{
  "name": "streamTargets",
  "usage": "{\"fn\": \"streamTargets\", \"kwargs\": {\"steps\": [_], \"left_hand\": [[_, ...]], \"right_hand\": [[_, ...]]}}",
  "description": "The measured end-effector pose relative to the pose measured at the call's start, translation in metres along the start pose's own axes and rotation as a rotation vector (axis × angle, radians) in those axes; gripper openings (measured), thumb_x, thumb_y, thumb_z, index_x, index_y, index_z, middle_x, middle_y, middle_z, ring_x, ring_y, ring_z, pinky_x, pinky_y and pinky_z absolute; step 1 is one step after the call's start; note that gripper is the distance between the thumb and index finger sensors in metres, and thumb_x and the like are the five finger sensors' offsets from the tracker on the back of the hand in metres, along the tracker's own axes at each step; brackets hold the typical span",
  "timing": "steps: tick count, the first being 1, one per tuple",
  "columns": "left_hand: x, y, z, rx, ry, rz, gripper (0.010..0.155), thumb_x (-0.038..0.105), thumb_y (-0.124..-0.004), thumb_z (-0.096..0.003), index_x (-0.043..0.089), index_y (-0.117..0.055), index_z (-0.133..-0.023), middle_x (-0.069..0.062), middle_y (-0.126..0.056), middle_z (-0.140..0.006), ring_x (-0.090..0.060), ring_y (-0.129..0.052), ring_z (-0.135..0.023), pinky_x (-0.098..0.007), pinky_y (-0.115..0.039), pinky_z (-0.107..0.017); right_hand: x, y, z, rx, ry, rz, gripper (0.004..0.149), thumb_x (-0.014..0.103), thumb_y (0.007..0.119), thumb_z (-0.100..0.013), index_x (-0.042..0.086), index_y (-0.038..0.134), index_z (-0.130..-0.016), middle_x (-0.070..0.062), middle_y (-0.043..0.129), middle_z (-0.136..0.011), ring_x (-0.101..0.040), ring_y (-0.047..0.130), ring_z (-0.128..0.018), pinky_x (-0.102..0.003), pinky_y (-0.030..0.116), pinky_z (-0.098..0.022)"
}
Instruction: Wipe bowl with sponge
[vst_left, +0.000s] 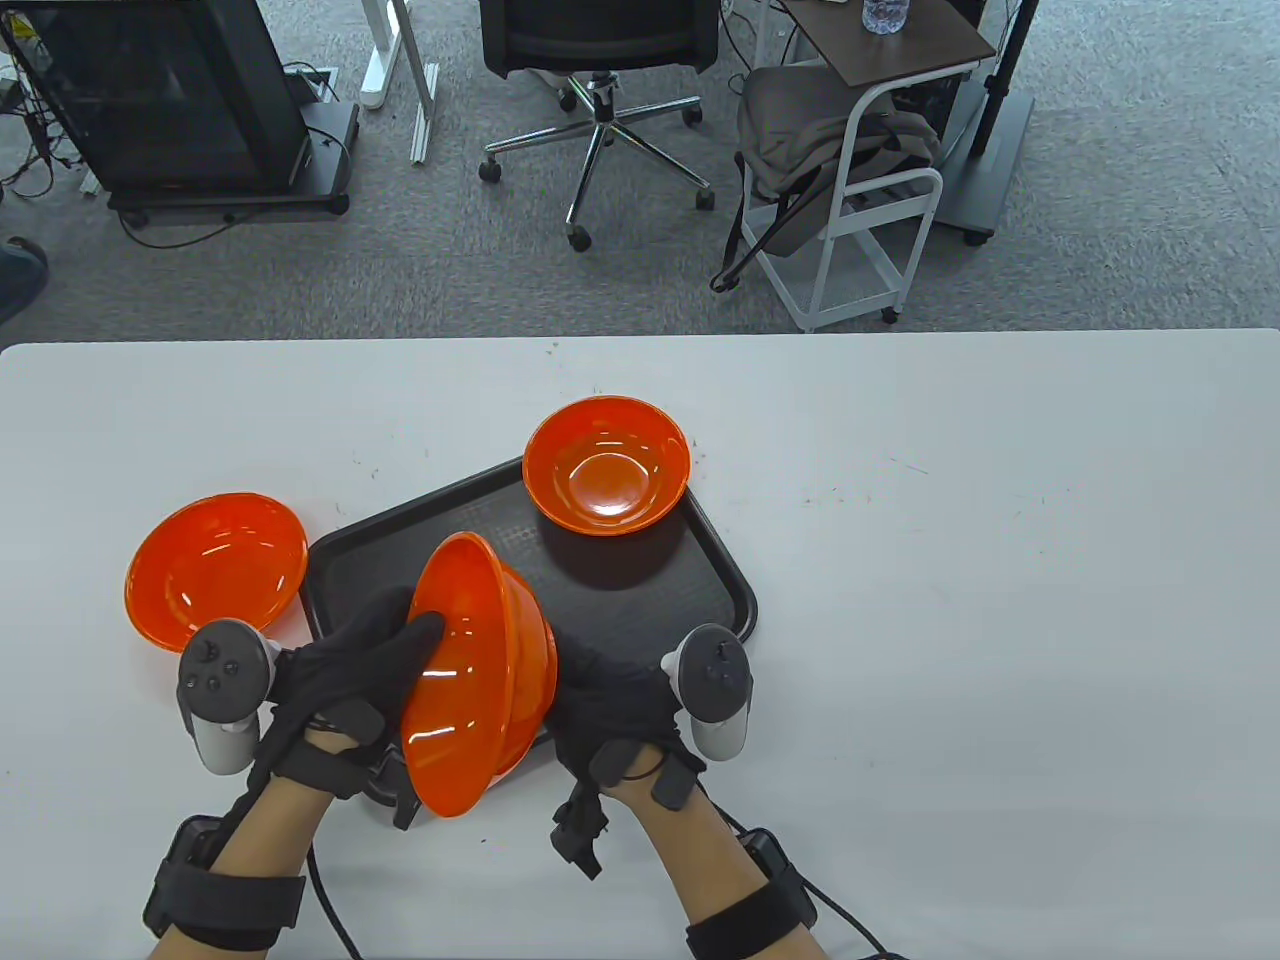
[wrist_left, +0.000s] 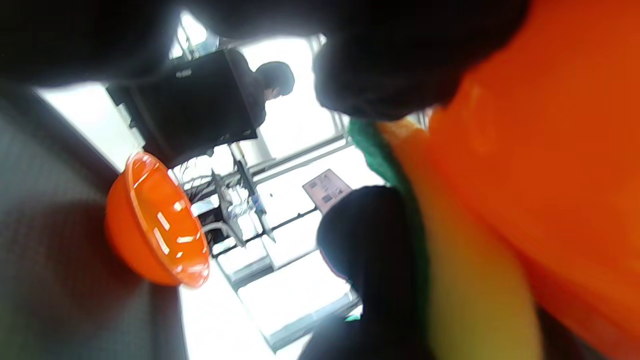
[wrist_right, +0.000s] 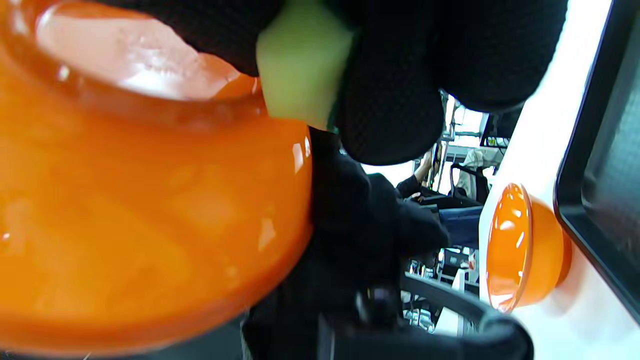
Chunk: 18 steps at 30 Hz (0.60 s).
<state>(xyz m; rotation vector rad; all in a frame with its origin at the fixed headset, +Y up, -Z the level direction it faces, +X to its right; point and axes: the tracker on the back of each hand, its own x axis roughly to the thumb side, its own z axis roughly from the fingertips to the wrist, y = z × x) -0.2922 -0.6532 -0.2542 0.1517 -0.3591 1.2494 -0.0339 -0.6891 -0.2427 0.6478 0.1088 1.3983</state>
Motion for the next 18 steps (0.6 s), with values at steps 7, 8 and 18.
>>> {"fn": "streamTargets", "kwargs": {"steps": [7,8,18], "left_hand": [[-0.007,0.015,0.0,0.108,0.027,0.007,0.052,0.051,-0.082,-0.0501,0.013,-0.081,-0.085,0.005,-0.099,-0.028,-0.006,-0.091,0.004,-0.033,-0.091,-0.009],[-0.008,0.018,-0.001,0.116,0.031,-0.003,0.052,0.051,-0.082,-0.0502,0.013,-0.08,-0.086,0.005,-0.099,-0.028,-0.006,-0.091,0.003,-0.033,-0.091,-0.009],[-0.018,0.046,0.001,0.26,0.095,-0.081,0.052,0.05,-0.083,-0.0497,0.012,-0.081,-0.085,0.005,-0.099,-0.027,-0.006,-0.091,0.004,-0.033,-0.091,-0.008]], "right_hand": [[0.001,0.011,-0.001,0.055,0.01,0.012,0.053,0.03,0.075,-0.055,-0.004,0.055,-0.091,-0.027,0.086,-0.079,-0.03,0.102,-0.052,-0.052,0.082,-0.04],[0.001,0.011,-0.001,0.057,0.005,0.013,0.053,0.031,0.075,-0.055,-0.004,0.055,-0.09,-0.027,0.087,-0.079,-0.03,0.102,-0.052,-0.052,0.082,-0.04],[0.015,0.005,0.0,0.015,-0.07,0.061,0.053,0.032,0.077,-0.055,-0.005,0.058,-0.089,-0.027,0.088,-0.077,-0.03,0.103,-0.05,-0.051,0.083,-0.039]]}}
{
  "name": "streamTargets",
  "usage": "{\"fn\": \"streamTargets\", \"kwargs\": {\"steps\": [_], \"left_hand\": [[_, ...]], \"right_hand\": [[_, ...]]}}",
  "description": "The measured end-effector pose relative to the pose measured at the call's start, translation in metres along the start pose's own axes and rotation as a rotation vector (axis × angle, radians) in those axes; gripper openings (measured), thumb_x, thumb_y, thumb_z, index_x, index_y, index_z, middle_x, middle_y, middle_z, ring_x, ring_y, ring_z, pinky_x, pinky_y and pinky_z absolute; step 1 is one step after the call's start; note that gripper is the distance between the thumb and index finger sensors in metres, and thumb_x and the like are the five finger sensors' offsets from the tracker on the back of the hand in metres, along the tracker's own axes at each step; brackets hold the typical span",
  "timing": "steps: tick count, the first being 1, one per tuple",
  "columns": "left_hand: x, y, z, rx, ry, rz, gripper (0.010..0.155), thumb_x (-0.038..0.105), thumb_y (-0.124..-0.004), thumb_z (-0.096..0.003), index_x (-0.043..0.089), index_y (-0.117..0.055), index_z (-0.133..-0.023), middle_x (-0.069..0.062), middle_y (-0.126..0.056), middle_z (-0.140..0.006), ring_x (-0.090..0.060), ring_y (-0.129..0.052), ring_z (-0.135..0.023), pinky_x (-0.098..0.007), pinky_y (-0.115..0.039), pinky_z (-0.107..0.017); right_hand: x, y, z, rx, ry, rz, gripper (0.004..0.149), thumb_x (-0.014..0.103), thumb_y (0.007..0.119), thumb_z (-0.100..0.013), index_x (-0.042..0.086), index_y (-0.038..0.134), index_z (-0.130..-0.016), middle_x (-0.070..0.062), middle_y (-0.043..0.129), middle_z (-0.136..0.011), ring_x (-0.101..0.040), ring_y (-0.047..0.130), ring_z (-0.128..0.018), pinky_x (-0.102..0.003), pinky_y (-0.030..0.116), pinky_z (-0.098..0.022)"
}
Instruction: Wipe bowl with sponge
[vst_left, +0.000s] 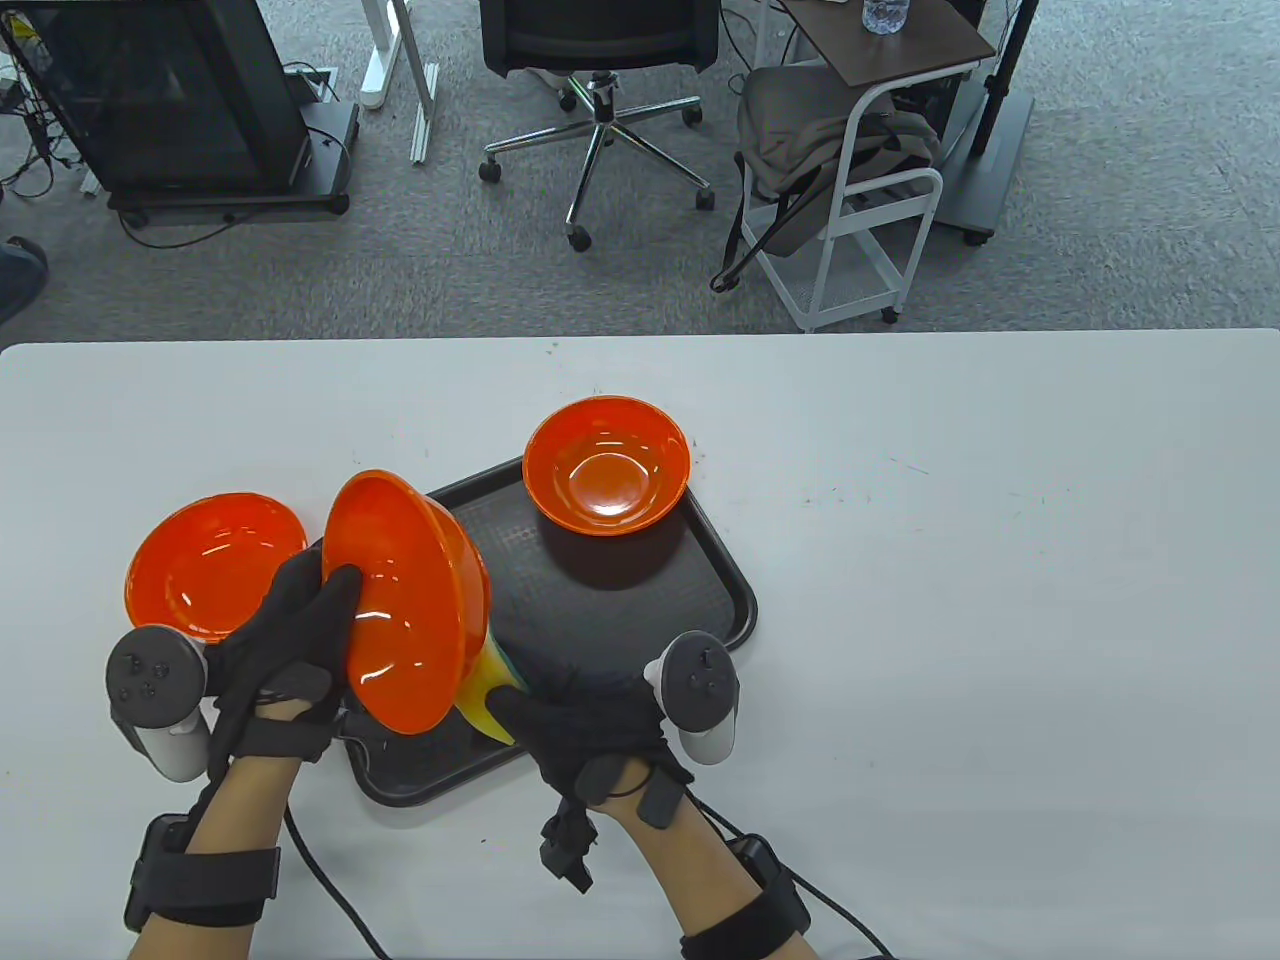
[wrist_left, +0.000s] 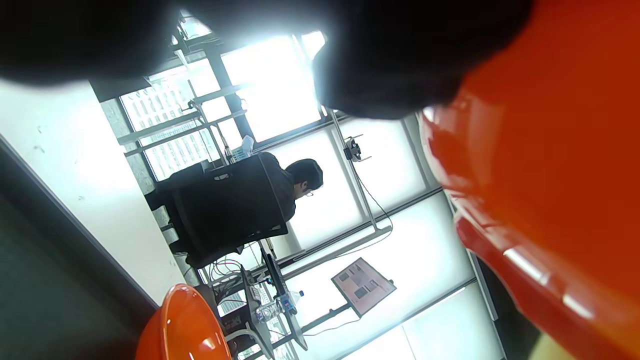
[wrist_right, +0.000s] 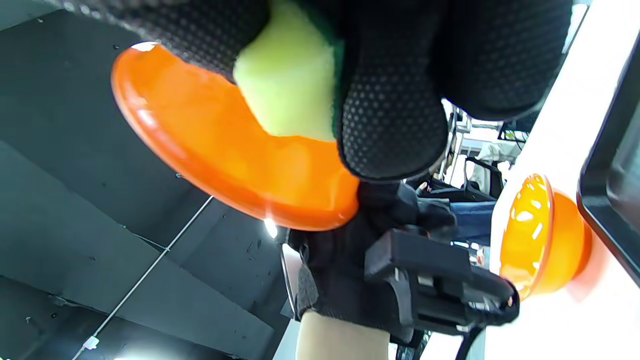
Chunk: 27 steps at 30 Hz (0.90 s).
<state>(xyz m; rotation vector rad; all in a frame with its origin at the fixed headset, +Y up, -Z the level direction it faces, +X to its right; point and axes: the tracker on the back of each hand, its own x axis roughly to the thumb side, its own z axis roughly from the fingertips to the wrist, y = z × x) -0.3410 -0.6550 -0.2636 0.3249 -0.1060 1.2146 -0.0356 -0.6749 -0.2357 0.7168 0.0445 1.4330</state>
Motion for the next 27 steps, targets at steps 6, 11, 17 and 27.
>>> {"fn": "streamTargets", "kwargs": {"steps": [6,11,17,27], "left_hand": [[-0.002,-0.001,-0.001,-0.02,0.027,-0.023,0.052,0.05,-0.083,-0.0497,0.011,-0.081,-0.084,0.005,-0.099,-0.027,-0.006,-0.091,0.006,-0.033,-0.091,-0.007],[-0.002,-0.007,0.0,-0.088,0.039,-0.041,0.052,0.05,-0.082,-0.0501,0.011,-0.081,-0.084,0.005,-0.099,-0.027,-0.006,-0.091,0.006,-0.033,-0.091,-0.007],[0.001,-0.019,0.002,-0.168,0.031,-0.012,0.052,0.05,-0.082,-0.0502,0.01,-0.082,-0.084,0.005,-0.099,-0.026,-0.006,-0.091,0.006,-0.032,-0.091,-0.007],[0.014,-0.038,0.011,-0.268,-0.02,0.036,0.052,0.05,-0.079,-0.0509,0.01,-0.079,-0.084,0.006,-0.099,-0.027,-0.006,-0.091,0.006,-0.032,-0.091,-0.007]], "right_hand": [[0.009,-0.012,0.003,-0.101,-0.082,0.065,0.052,0.032,0.078,-0.055,-0.003,0.059,-0.09,-0.027,0.088,-0.077,-0.03,0.102,-0.051,-0.052,0.082,-0.04],[0.013,-0.021,0.006,-0.187,-0.119,0.078,0.051,0.031,0.078,-0.055,0.0,0.06,-0.091,-0.026,0.088,-0.079,-0.03,0.102,-0.052,-0.052,0.082,-0.041],[0.011,-0.025,0.008,-0.237,-0.126,0.069,0.05,0.031,0.077,-0.055,0.005,0.059,-0.094,-0.024,0.086,-0.084,-0.031,0.1,-0.056,-0.053,0.08,-0.043],[0.005,-0.02,0.006,-0.181,-0.094,0.132,0.049,0.031,0.077,-0.055,0.009,0.059,-0.095,-0.023,0.084,-0.087,-0.032,0.098,-0.06,-0.054,0.079,-0.044]]}}
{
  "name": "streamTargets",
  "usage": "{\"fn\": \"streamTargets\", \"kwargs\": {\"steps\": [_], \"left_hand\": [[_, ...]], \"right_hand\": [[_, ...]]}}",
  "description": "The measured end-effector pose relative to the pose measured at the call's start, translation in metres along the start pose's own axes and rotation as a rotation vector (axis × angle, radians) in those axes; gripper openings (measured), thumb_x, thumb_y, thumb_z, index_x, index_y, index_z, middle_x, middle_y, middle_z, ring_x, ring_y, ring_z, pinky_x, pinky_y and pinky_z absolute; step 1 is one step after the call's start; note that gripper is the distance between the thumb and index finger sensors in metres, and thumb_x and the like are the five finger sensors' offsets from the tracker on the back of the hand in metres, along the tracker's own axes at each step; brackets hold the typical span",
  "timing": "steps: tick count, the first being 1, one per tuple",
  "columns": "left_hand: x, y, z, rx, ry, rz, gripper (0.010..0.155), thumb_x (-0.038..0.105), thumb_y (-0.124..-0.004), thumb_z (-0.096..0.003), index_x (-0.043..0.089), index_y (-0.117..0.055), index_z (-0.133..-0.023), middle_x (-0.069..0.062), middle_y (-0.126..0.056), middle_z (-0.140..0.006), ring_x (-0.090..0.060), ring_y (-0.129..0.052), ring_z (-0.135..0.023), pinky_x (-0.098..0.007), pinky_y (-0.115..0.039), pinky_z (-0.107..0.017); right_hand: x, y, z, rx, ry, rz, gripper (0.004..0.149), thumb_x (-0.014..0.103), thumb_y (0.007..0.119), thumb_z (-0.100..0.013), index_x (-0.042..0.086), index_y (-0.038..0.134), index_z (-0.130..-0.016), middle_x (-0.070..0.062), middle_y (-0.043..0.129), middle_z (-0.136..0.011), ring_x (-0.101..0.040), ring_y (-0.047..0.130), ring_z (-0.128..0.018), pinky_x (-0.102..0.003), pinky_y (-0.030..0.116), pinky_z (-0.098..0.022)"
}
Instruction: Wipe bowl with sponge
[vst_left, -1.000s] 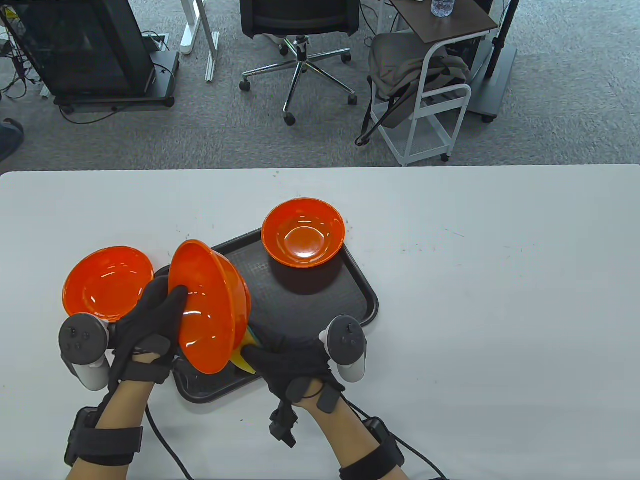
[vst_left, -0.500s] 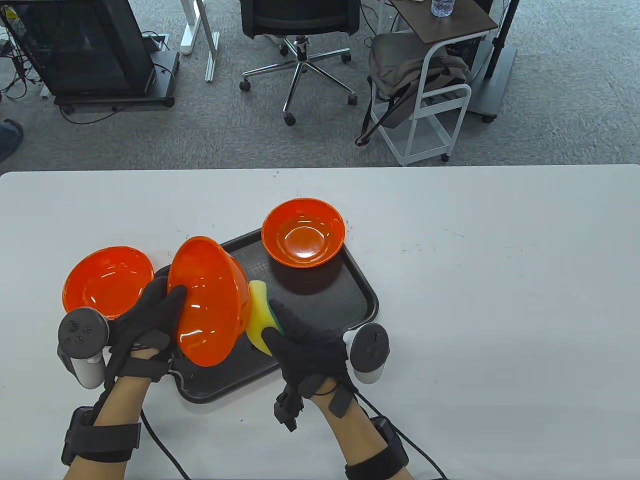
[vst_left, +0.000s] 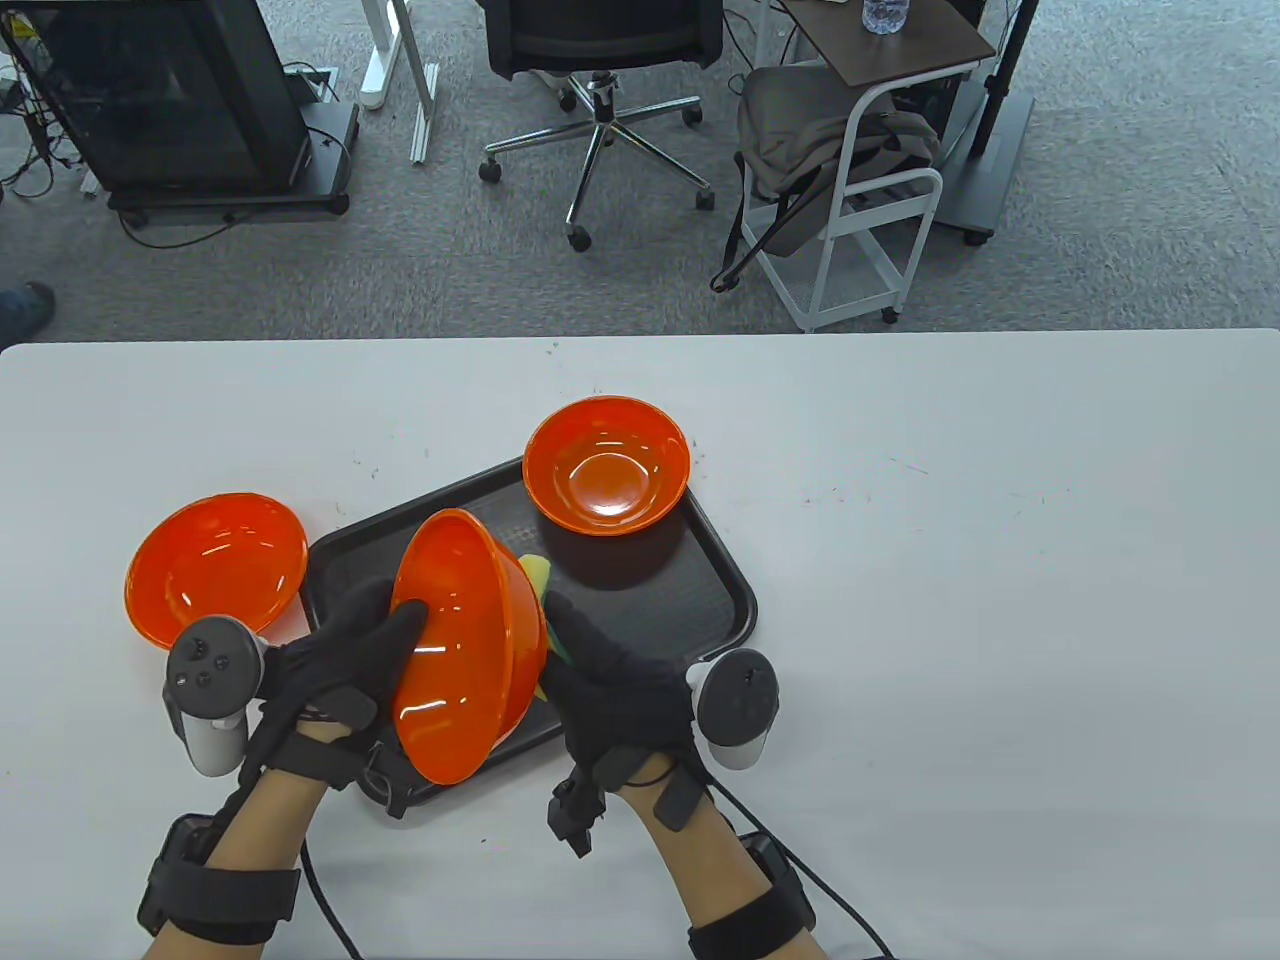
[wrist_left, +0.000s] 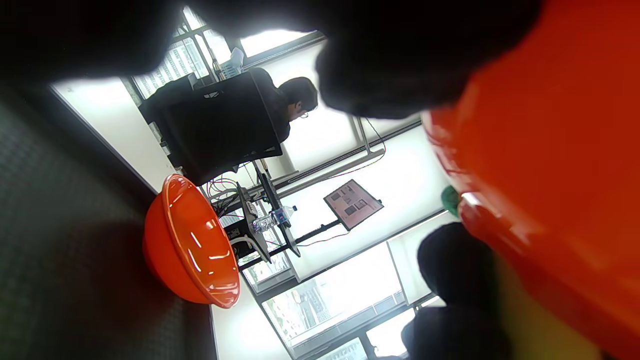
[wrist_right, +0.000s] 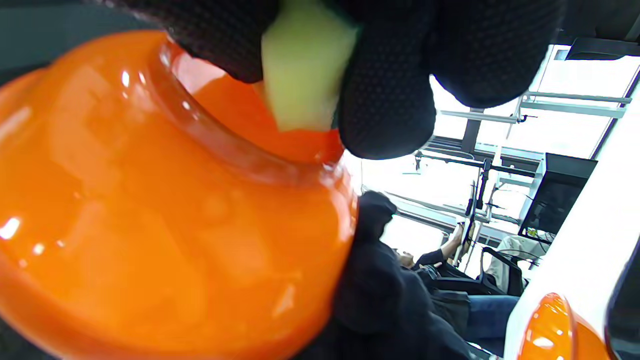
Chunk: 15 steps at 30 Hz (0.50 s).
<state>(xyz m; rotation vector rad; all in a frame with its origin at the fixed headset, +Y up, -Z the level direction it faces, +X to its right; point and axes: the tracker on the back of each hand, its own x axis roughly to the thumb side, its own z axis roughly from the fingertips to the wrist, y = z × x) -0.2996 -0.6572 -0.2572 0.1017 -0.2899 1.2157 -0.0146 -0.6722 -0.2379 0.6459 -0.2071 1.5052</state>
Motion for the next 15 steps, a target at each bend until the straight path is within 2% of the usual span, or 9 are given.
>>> {"fn": "streamTargets", "kwargs": {"steps": [8,15], "left_hand": [[-0.001,0.015,0.0,0.065,-0.009,0.033,0.052,0.05,-0.079,-0.0509,0.01,-0.079,-0.084,0.007,-0.099,-0.027,-0.006,-0.091,0.006,-0.032,-0.091,-0.007],[-0.01,0.025,-0.003,0.089,0.034,0.053,0.052,0.05,-0.08,-0.0509,0.01,-0.079,-0.084,0.006,-0.099,-0.027,-0.006,-0.091,0.004,-0.032,-0.091,-0.008]], "right_hand": [[-0.004,0.011,-0.002,0.129,0.04,-0.002,0.049,0.03,0.077,-0.054,0.008,0.06,-0.094,-0.023,0.085,-0.086,-0.032,0.099,-0.059,-0.054,0.079,-0.044],[-0.001,0.009,-0.004,0.149,0.03,-0.043,0.049,0.03,0.078,-0.054,0.008,0.062,-0.094,-0.023,0.087,-0.085,-0.031,0.099,-0.058,-0.054,0.08,-0.044]]}}
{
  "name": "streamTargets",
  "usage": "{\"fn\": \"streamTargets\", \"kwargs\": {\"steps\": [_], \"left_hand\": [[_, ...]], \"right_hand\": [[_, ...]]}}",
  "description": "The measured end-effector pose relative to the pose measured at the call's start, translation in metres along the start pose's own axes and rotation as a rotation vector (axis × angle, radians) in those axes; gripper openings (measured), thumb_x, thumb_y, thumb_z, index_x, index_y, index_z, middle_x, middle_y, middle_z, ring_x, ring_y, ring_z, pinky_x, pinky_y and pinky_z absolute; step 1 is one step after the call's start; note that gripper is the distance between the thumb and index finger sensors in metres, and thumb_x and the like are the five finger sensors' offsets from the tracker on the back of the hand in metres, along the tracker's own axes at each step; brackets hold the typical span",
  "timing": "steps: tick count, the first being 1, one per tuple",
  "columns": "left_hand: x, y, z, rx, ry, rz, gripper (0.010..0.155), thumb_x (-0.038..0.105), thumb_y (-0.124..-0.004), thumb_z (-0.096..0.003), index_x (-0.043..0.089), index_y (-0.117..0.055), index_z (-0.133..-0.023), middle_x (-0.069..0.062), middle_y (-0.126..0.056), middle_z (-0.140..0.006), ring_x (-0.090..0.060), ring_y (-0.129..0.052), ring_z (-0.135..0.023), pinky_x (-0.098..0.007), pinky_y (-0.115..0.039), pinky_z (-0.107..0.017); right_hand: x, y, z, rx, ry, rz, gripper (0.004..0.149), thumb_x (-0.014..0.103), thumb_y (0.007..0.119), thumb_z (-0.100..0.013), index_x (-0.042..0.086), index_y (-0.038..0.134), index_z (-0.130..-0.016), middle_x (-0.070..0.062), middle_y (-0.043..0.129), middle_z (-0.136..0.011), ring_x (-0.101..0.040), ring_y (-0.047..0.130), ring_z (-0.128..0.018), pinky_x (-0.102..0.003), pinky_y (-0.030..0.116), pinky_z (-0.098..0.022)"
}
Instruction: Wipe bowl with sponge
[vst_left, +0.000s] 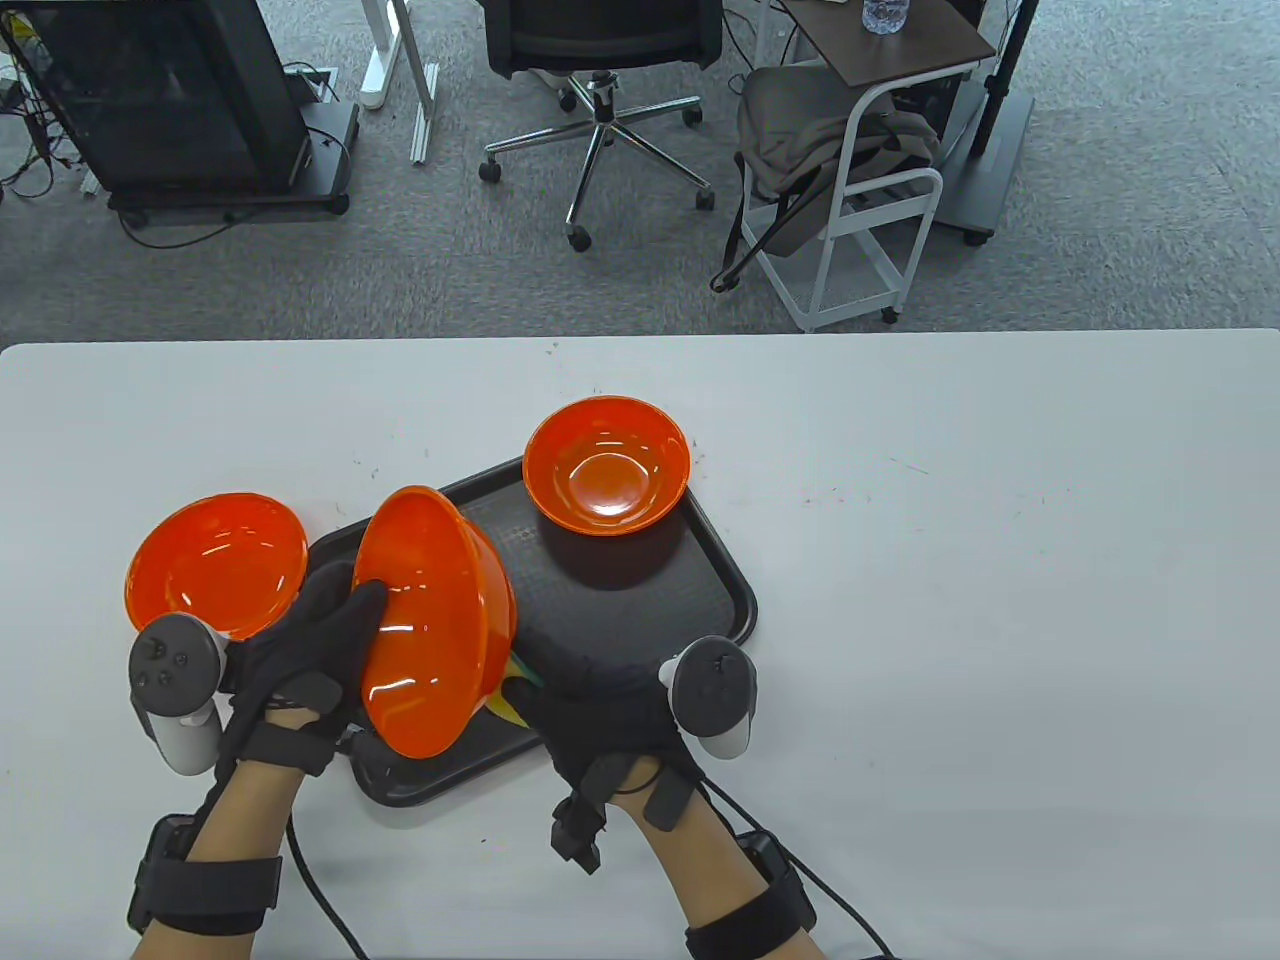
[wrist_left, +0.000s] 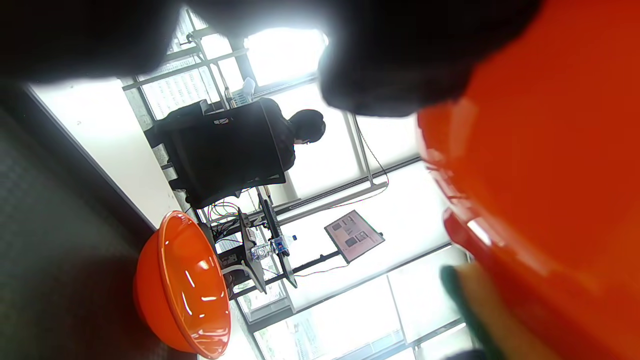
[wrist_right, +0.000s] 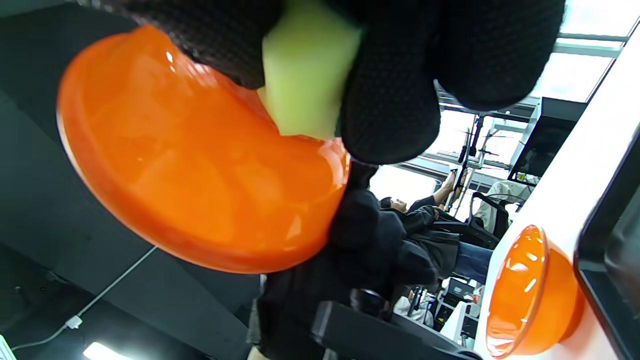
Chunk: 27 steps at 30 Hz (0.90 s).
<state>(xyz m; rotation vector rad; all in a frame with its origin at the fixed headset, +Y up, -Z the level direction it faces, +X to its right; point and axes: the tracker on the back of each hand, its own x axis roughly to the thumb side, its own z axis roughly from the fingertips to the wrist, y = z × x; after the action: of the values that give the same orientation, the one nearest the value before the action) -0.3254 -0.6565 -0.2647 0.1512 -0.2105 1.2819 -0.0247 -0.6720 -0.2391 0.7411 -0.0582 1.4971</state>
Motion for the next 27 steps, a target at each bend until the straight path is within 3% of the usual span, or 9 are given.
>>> {"fn": "streamTargets", "kwargs": {"steps": [6,14,18,27], "left_hand": [[-0.003,0.001,-0.001,-0.008,0.023,0.002,0.052,0.05,-0.08,-0.051,0.01,-0.08,-0.084,0.006,-0.099,-0.027,-0.006,-0.091,0.004,-0.032,-0.091,-0.007],[0.0,-0.016,0.002,-0.078,0.003,-0.027,0.052,0.05,-0.079,-0.0513,0.01,-0.079,-0.085,0.006,-0.099,-0.028,-0.005,-0.092,0.004,-0.032,-0.091,-0.008],[-0.001,-0.019,0.003,-0.062,-0.033,0.001,0.052,0.048,-0.08,-0.0512,0.01,-0.077,-0.087,0.005,-0.1,-0.032,-0.008,-0.095,0.0,-0.034,-0.092,-0.011],[0.004,-0.004,0.002,0.033,-0.054,-0.033,0.051,0.047,-0.082,-0.0508,0.011,-0.078,-0.087,0.002,-0.099,-0.031,-0.008,-0.094,0.0,-0.035,-0.091,-0.012]], "right_hand": [[0.004,-0.006,0.001,-0.056,-0.017,-0.049,0.049,0.031,0.078,-0.054,0.007,0.061,-0.094,-0.023,0.087,-0.084,-0.031,0.099,-0.057,-0.053,0.08,-0.044],[-0.001,-0.01,0.003,-0.105,-0.003,-0.046,0.05,0.031,0.077,-0.055,0.006,0.06,-0.094,-0.024,0.086,-0.085,-0.031,0.099,-0.057,-0.053,0.08,-0.043],[-0.005,-0.009,0.004,-0.084,0.022,-0.043,0.05,0.03,0.077,-0.055,0.006,0.059,-0.094,-0.024,0.086,-0.085,-0.031,0.099,-0.057,-0.053,0.08,-0.043],[-0.013,-0.01,0.004,-0.058,0.089,-0.033,0.05,0.03,0.077,-0.055,0.003,0.059,-0.093,-0.026,0.086,-0.082,-0.032,0.1,-0.055,-0.053,0.08,-0.042]]}}
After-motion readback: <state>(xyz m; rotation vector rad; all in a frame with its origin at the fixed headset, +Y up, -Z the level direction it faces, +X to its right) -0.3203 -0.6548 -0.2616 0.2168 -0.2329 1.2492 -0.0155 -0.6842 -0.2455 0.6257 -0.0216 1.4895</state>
